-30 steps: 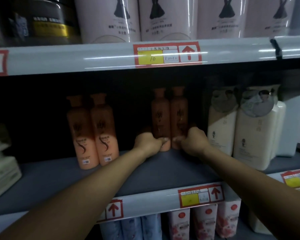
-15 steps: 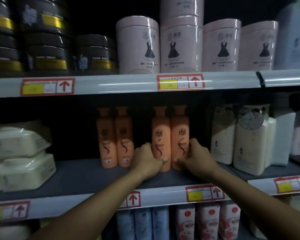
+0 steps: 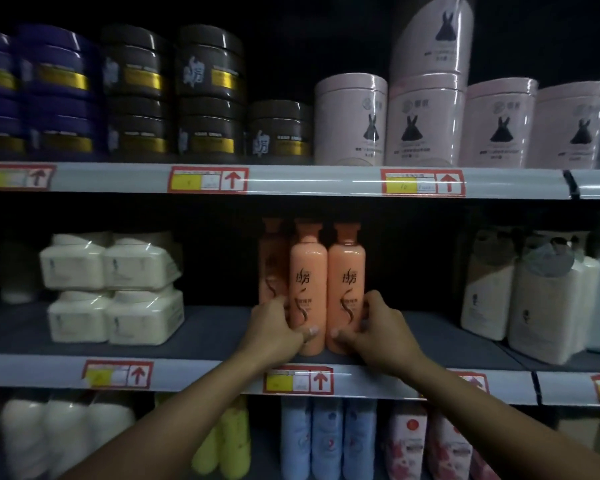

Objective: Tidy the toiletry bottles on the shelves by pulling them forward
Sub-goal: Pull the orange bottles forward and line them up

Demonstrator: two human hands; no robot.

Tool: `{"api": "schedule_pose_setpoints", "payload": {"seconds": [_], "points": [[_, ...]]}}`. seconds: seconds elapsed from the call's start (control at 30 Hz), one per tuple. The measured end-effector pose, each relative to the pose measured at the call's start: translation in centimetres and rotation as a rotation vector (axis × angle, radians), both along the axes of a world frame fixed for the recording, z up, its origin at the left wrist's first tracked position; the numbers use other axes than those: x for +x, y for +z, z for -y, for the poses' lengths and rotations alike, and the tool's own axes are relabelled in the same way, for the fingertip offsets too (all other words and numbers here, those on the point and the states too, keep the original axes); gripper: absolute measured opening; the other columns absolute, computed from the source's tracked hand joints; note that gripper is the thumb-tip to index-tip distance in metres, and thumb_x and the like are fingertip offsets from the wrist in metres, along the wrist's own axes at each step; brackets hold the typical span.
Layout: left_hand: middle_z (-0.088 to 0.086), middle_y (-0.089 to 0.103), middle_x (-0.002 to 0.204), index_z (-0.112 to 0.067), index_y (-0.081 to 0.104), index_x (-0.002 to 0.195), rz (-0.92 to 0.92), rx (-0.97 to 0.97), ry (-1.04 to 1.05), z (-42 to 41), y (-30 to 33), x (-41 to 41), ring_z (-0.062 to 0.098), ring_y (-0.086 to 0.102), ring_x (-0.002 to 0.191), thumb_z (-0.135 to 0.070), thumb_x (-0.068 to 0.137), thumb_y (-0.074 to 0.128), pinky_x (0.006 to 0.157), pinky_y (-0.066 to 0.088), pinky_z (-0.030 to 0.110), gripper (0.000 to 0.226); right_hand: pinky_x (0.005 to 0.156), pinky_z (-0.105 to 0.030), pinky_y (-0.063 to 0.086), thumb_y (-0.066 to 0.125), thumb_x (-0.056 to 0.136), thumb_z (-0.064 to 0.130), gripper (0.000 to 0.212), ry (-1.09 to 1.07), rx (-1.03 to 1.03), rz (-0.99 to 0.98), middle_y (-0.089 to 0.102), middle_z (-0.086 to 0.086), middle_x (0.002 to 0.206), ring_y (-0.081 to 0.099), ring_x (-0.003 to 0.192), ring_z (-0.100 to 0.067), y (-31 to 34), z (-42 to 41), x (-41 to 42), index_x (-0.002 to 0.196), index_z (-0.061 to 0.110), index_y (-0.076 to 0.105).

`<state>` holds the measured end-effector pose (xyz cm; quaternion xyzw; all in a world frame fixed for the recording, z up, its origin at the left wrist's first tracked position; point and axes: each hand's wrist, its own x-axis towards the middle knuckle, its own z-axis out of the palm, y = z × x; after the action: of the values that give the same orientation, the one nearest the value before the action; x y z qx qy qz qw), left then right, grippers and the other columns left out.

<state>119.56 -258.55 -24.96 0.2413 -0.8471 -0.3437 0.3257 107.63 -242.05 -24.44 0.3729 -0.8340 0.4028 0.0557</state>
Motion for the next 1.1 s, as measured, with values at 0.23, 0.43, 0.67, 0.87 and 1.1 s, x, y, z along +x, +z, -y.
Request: {"api": "schedule_pose_setpoints", "payload": {"seconds": [0.23, 0.43, 0.67, 0.87, 1.1], "points": [[-0.009, 0.074, 0.118, -0.024, 0.066, 0.126, -0.003, -0.071, 0.009, 3.4, -0.1, 3.7, 0.009, 0.070, 0.106, -0.030, 0.084, 0.087, 0.093, 0.057, 0.028, 0.047, 0.090, -0.043, 0.061, 0.085, 0.072, 0.053, 0.061, 0.068, -0.032, -0.036, 0.069, 0.011, 0.111, 0.069, 0.102, -0.010, -0.6, 3.4, 2.4, 0.118, 0.034, 0.049], [-0.012, 0.069, 0.115, -0.032, 0.057, 0.127, 0.011, -0.255, 0.003, 6.1, -1.1, 4.8, 0.004, 0.066, 0.096, -0.059, 0.081, 0.078, 0.081, 0.057, 0.027, 0.058, 0.085, -0.041, 0.062, 0.072, 0.072, 0.069, 0.060, 0.102, -0.026, -0.095, 0.067, 0.015, 0.111, 0.068, 0.099, -0.006, -1.1, 4.9, 2.9, 0.118, 0.042, 0.044], [-0.015, 0.064, 0.106, -0.033, 0.053, 0.121, -0.029, -0.265, 0.054, 6.7, -2.1, 4.0, 0.004, 0.062, 0.090, -0.059, 0.078, 0.082, 0.078, 0.054, 0.030, 0.057, 0.085, -0.042, 0.061, 0.072, 0.070, 0.065, 0.066, 0.040, -0.034, -0.112, 0.066, 0.014, 0.112, 0.067, 0.100, -0.009, -1.9, 5.5, 2.8, 0.123, 0.039, 0.042], [-0.017, 0.068, 0.101, -0.030, 0.060, 0.123, -0.104, -0.190, 0.106, 6.8, -2.2, 3.6, 0.002, 0.067, 0.087, -0.059, 0.068, 0.089, 0.081, 0.063, 0.041, 0.069, 0.087, -0.042, 0.061, 0.080, 0.069, 0.062, 0.077, -0.003, -0.060, -0.088, 0.063, 0.020, 0.103, 0.067, 0.101, -0.008, -1.9, 5.6, 2.7, 0.132, 0.035, 0.044], [-0.021, 0.066, 0.099, -0.028, 0.061, 0.126, -0.105, -0.147, 0.125, 6.6, -2.0, 3.4, 0.000, 0.067, 0.087, -0.058, 0.066, 0.092, 0.082, 0.063, 0.038, 0.074, 0.085, -0.043, 0.062, 0.079, 0.072, 0.064, 0.073, -0.003, -0.072, -0.118, 0.067, 0.019, 0.111, 0.067, 0.101, -0.007, -2.3, 5.8, 2.5, 0.130, 0.041, 0.043]]}}
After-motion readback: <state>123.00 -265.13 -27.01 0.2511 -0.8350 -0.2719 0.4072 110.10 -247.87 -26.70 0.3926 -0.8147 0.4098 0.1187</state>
